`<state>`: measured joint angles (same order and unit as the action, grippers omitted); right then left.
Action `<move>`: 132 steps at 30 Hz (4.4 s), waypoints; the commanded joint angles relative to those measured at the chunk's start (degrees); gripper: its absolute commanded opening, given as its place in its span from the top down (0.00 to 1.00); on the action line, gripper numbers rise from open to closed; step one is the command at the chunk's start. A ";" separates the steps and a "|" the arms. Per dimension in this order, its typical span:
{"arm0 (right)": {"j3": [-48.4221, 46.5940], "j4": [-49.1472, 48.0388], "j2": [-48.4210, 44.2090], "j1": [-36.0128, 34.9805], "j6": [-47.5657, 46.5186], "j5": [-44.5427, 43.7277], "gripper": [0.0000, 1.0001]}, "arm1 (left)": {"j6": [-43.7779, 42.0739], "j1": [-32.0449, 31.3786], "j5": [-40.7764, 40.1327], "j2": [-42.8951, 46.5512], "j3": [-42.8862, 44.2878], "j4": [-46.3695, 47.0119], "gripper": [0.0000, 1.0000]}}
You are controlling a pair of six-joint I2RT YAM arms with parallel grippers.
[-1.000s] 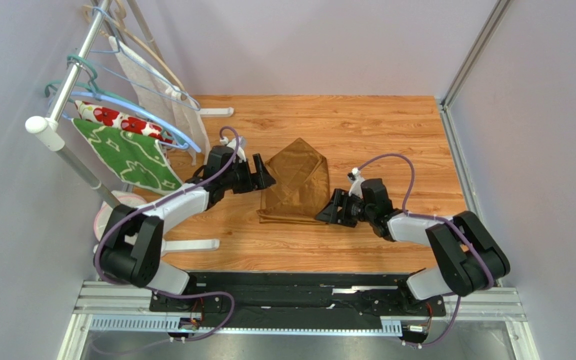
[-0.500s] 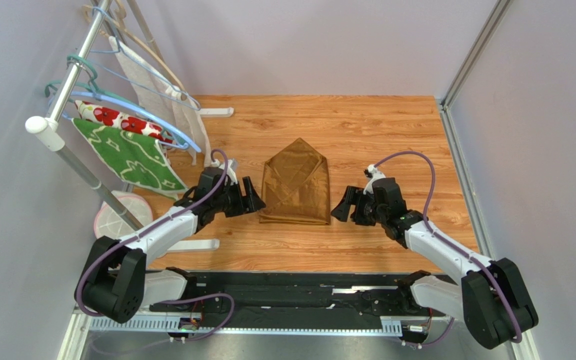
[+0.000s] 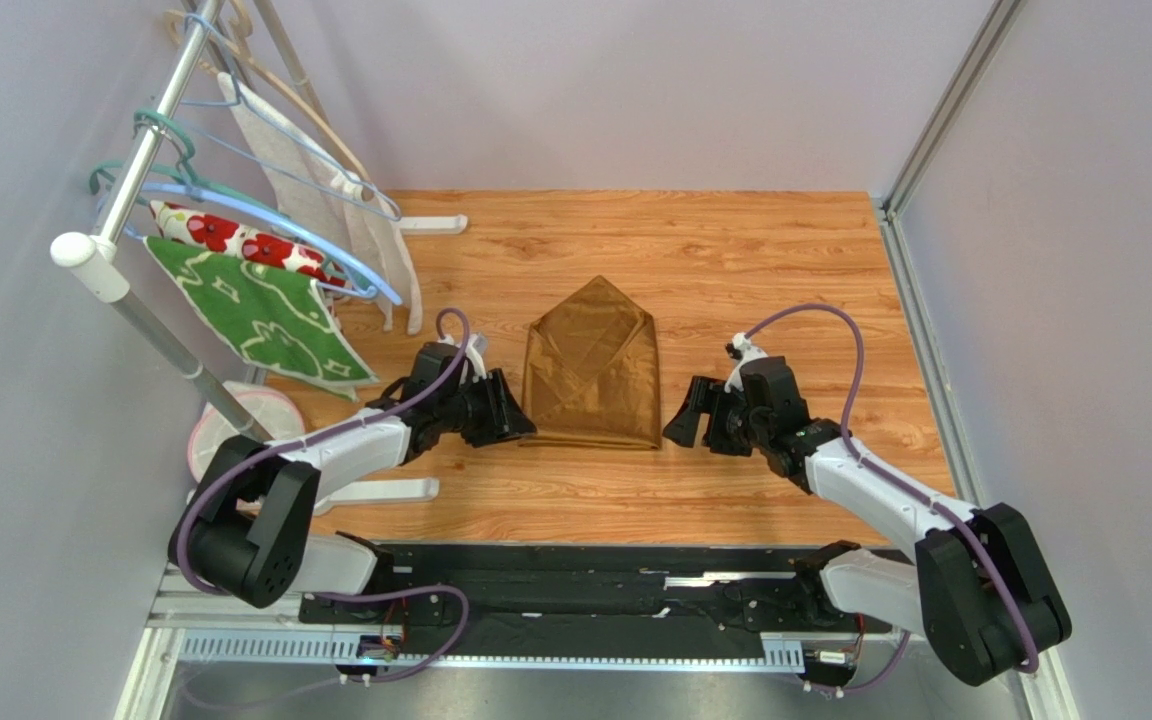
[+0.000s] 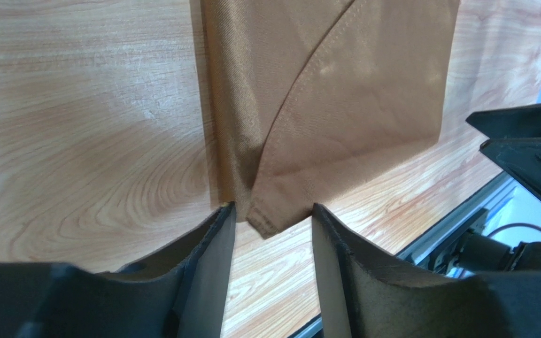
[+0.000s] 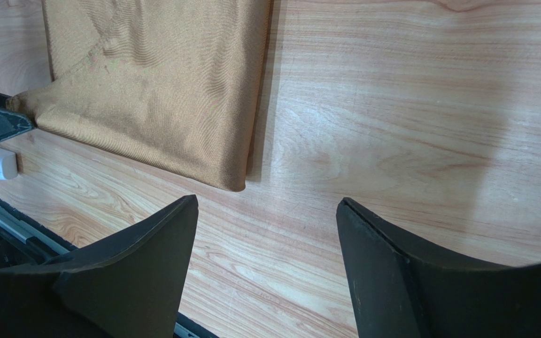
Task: Fold the napkin, place the utensils inside, and roll it up
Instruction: Roll the napkin with the utensil
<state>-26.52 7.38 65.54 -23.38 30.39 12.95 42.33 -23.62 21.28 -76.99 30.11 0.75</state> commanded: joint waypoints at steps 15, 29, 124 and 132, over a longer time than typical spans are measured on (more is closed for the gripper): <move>0.24 -0.52 -1.55 0.17 0.20 -0.64 0.24 | -2.06 -0.20 2.28 -2.90 2.32 7.60 1.00; -2.21 0.09 -3.48 -0.87 -4.28 1.64 0.25 | -5.94 -0.20 0.35 -2.82 1.36 3.29 0.66; -35.17 13.89 33.60 -27.52 -39.45 5.85 1.00 | -3.13 6.22 6.49 8.89 -6.37 2.75 0.15; -35.88 13.72 35.27 -25.93 -39.44 8.14 1.00 | 0.03 6.21 7.47 5.45 -6.82 7.07 0.16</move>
<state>-60.25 20.82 100.36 -49.41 -9.67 18.44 40.18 -17.50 27.64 -71.13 23.62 2.83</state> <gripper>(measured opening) 0.014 0.848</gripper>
